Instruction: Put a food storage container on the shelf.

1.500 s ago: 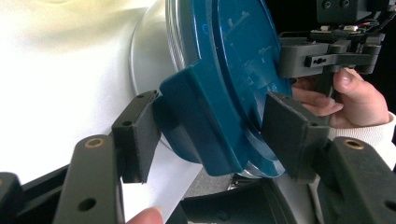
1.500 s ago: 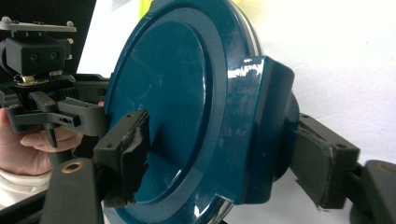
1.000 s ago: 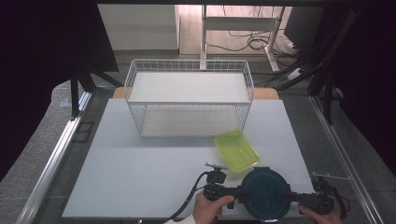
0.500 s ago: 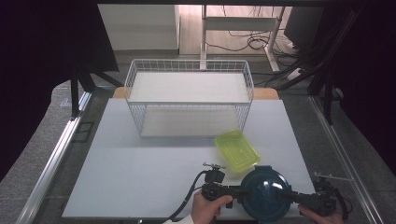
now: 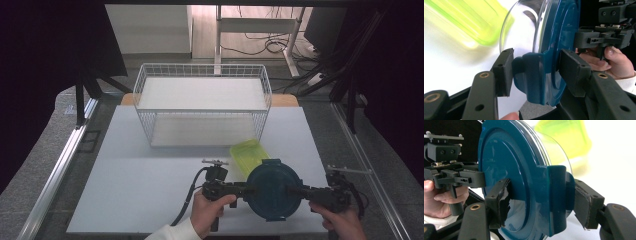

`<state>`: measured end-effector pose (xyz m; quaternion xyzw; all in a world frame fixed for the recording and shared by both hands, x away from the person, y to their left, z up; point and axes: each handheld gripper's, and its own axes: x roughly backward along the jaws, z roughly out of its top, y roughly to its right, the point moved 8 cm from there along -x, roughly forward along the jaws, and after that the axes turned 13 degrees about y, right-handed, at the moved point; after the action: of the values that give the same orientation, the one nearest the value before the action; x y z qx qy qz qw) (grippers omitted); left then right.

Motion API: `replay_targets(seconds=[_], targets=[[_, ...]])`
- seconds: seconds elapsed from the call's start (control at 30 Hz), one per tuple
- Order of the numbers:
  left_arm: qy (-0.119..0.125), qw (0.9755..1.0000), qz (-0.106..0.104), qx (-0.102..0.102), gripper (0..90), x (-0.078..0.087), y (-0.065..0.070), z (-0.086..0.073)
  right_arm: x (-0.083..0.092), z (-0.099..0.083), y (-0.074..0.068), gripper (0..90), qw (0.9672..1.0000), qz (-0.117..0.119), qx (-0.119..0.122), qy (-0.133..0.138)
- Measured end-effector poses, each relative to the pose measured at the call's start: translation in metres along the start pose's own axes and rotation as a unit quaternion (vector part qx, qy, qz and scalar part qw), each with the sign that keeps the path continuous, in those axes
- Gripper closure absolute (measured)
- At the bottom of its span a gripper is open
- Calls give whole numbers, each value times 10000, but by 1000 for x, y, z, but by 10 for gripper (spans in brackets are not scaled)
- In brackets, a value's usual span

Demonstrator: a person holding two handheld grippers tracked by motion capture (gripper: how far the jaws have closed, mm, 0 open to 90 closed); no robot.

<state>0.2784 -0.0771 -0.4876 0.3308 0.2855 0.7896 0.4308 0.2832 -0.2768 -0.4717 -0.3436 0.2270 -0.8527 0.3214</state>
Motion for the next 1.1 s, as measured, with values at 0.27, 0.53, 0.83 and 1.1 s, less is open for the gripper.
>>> replay_targets(seconds=[0.27, 0.53, 0.83, 1.1], targets=[[220, 9995, 208, -3, 469, 28, -20, 33, -42, 26, -20, 354, 9994, 273, 206, -30], [418, 9988, 253, -47, 469, 49, -37, 65, -76, 51, -40, 354, 9981, 408, 451, -52], [495, 9983, 300, -113, 464, 63, -48, 91, -99, 73, -55, 352, 9973, 415, 607, -45], [555, 9976, 327, -271, 464, 75, -51, 115, -113, 90, -69, 352, 9963, 495, 700, 38]])
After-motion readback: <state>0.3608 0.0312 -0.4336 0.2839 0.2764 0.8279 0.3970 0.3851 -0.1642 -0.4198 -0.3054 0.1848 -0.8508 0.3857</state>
